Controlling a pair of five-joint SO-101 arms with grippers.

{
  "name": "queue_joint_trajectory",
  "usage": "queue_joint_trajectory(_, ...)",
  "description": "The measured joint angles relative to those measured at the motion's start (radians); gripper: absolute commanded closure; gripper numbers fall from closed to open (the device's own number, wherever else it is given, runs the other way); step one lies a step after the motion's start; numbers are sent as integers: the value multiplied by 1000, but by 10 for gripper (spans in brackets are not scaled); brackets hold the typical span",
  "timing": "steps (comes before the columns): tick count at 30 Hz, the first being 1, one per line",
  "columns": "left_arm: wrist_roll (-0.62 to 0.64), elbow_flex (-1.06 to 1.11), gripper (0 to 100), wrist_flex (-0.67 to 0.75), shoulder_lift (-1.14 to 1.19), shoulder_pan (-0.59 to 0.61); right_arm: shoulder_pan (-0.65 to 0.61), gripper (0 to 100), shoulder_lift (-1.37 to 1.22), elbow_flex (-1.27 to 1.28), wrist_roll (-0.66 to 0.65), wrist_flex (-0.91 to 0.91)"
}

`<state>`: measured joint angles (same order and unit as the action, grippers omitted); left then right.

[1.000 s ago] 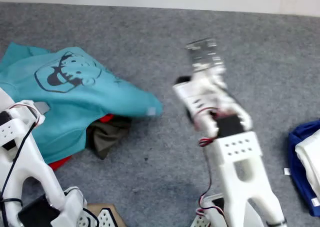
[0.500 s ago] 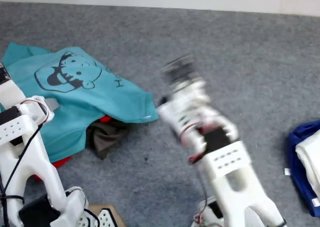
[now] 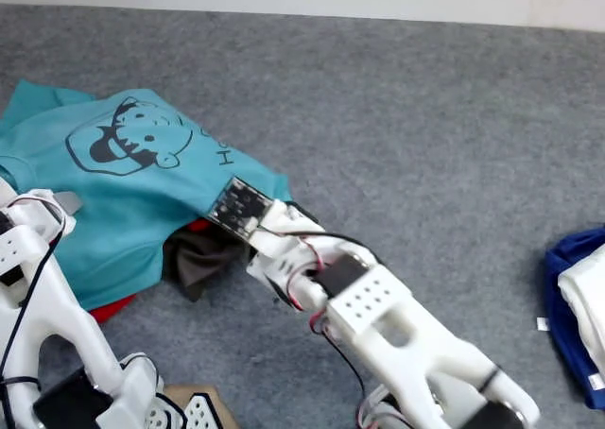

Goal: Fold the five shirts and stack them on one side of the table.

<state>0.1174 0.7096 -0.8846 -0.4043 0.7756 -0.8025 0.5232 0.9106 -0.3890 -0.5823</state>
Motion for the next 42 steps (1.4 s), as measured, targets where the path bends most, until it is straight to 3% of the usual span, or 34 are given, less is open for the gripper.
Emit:
queue_joint_trajectory(21, 0, 0, 688, 0, 0, 2, -12, 761, -519, -325, -63, 46)
queue_joint_trajectory(26, 0, 0, 688, 0, 0, 2, 43, 896, -605, -413, -63, 46)
queue_joint_trajectory(29, 0, 0, 688, 0, 0, 2, 77, 995, -609, -434, -63, 46)
queue_joint_trajectory(42, 0, 0, 688, 0, 0, -38, 230, 991, -381, -379, -9, 46)
